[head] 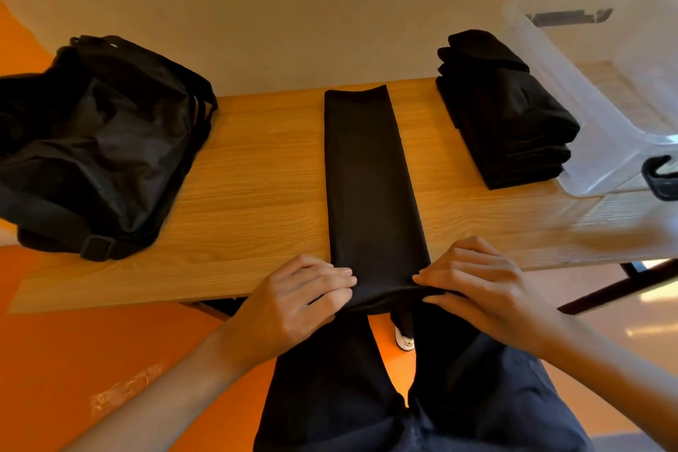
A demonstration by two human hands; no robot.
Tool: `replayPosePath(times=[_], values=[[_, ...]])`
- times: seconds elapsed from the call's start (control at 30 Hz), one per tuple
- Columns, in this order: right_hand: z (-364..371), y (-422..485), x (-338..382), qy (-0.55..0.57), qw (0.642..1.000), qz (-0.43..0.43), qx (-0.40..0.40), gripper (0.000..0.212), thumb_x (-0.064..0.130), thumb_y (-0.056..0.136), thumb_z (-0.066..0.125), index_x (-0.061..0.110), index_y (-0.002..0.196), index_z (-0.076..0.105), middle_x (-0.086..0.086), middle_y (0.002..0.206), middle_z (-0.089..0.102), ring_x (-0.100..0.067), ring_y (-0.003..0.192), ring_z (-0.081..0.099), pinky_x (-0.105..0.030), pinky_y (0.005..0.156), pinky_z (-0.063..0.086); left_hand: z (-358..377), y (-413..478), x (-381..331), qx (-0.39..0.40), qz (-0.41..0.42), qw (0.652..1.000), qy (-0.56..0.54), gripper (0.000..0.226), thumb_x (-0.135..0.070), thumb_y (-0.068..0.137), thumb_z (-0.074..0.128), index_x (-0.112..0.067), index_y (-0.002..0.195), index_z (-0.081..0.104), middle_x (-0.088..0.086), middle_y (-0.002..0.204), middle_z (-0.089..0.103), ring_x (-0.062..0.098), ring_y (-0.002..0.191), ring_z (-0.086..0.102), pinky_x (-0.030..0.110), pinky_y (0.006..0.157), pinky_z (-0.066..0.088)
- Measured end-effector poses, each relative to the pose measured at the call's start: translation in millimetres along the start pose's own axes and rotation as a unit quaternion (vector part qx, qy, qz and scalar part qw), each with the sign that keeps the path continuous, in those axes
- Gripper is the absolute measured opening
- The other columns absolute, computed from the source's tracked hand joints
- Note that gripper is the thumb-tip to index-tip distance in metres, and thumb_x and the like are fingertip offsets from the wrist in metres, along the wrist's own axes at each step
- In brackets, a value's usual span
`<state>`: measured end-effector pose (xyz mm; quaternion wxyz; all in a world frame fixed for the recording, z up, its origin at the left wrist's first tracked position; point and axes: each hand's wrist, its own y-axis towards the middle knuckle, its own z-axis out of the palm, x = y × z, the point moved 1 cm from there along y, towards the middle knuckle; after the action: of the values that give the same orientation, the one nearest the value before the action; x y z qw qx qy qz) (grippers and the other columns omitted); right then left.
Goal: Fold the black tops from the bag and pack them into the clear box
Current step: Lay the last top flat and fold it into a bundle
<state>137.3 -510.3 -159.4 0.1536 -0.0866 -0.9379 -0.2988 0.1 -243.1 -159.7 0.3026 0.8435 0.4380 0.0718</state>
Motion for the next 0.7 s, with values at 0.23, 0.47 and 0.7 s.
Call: replayPosePath(times=[0.23,0.47,0.7], values=[[-10,45,-16,0.13,0.976,0.171,-0.017,0.016,0.041,0.098,0.062,0.03,0.108,0.066,0.019,0.094,0.069,-0.004,0.091,0.069,-0.021,0.077,0.054,-10,36,15,-0.028,-0.248,0.953,-0.172,0.017,-0.025,0.1,0.063,-0.011,0.099,0.071,-0.019,0.08,0.064,-0.002,0.067,0.058,0.017,0.061,0.043],[-10,81,-37,0.278,0.915,0.291,0.029,0.018,0.028,0.094,0.064,0.017,0.105,0.072,-0.003,0.09,0.075,-0.013,0.085,0.073,-0.025,0.076,0.058,-7,62,47,-0.045,-0.403,0.86,-0.309,0.01,-0.017,0.094,0.07,-0.024,0.102,0.07,-0.005,0.088,0.072,0.013,0.084,0.07,0.022,0.071,0.053],[-8,94,-54,0.315,0.869,0.381,0.041,0.018,0.022,0.101,0.057,0.019,0.088,0.07,0.008,0.075,0.07,-0.005,0.068,0.066,-0.018,0.062,0.052,-2,69,66,-0.055,-0.478,0.806,-0.346,0.015,-0.02,0.102,0.059,-0.011,0.092,0.067,0.02,0.079,0.066,0.038,0.076,0.065,0.052,0.058,0.052]])
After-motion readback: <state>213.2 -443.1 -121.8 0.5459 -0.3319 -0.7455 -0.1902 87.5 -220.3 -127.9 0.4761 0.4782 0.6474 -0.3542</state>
